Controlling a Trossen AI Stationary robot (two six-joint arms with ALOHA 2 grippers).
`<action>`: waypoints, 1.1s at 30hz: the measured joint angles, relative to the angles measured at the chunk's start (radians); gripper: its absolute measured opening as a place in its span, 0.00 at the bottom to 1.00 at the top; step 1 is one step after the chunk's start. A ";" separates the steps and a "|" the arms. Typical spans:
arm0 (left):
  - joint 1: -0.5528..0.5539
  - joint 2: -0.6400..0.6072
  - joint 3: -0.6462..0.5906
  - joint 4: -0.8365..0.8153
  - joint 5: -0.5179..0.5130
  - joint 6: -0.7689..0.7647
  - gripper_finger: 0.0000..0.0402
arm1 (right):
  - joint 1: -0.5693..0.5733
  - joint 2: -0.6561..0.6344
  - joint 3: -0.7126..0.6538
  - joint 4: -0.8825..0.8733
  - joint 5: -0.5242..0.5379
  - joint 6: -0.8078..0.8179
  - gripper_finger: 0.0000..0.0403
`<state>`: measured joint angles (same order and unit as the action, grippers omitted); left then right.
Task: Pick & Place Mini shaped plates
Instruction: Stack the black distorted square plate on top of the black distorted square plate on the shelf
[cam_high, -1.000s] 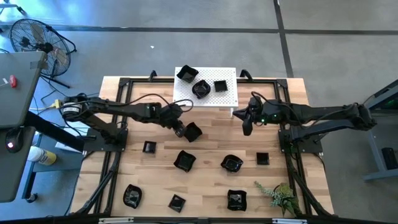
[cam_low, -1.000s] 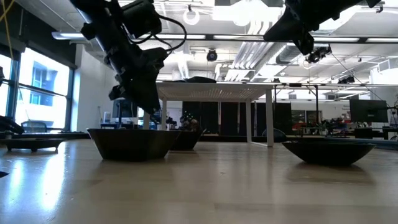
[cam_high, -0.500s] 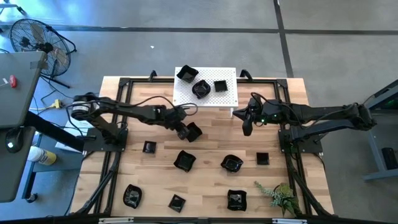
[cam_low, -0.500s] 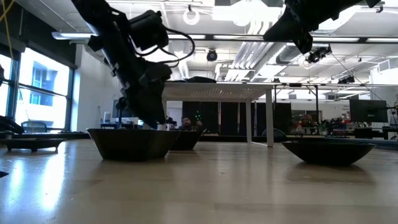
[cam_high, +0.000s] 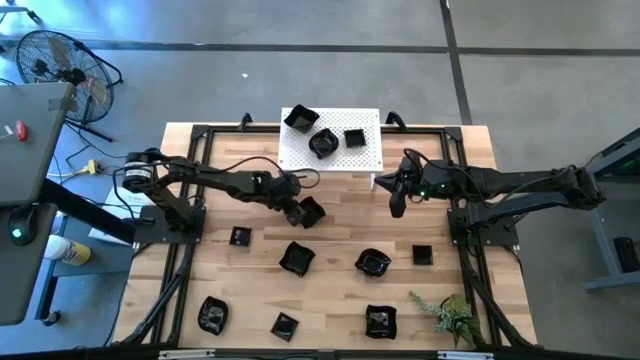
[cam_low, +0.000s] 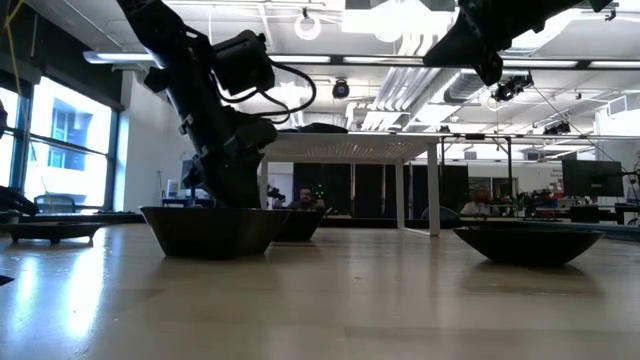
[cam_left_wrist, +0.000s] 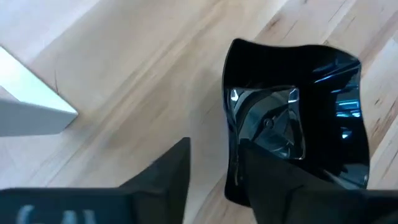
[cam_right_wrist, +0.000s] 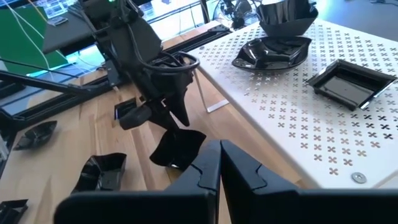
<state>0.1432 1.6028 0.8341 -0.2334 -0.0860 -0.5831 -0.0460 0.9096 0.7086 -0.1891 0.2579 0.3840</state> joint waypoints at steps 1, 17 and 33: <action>0.000 0.000 0.000 0.001 0.000 0.000 0.29 | 0.000 0.000 0.000 0.000 0.004 0.000 0.01; 0.000 -0.054 0.040 -0.056 0.175 0.022 0.01 | 0.000 0.000 0.000 0.000 0.026 -0.027 0.01; -0.102 -0.116 0.432 -0.366 0.224 -0.024 0.00 | -0.031 -0.009 -0.001 -0.011 0.014 -0.072 0.00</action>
<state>0.0412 1.4868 1.2663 -0.5997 0.1378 -0.6067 -0.0767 0.9008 0.7078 -0.2003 0.2715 0.3122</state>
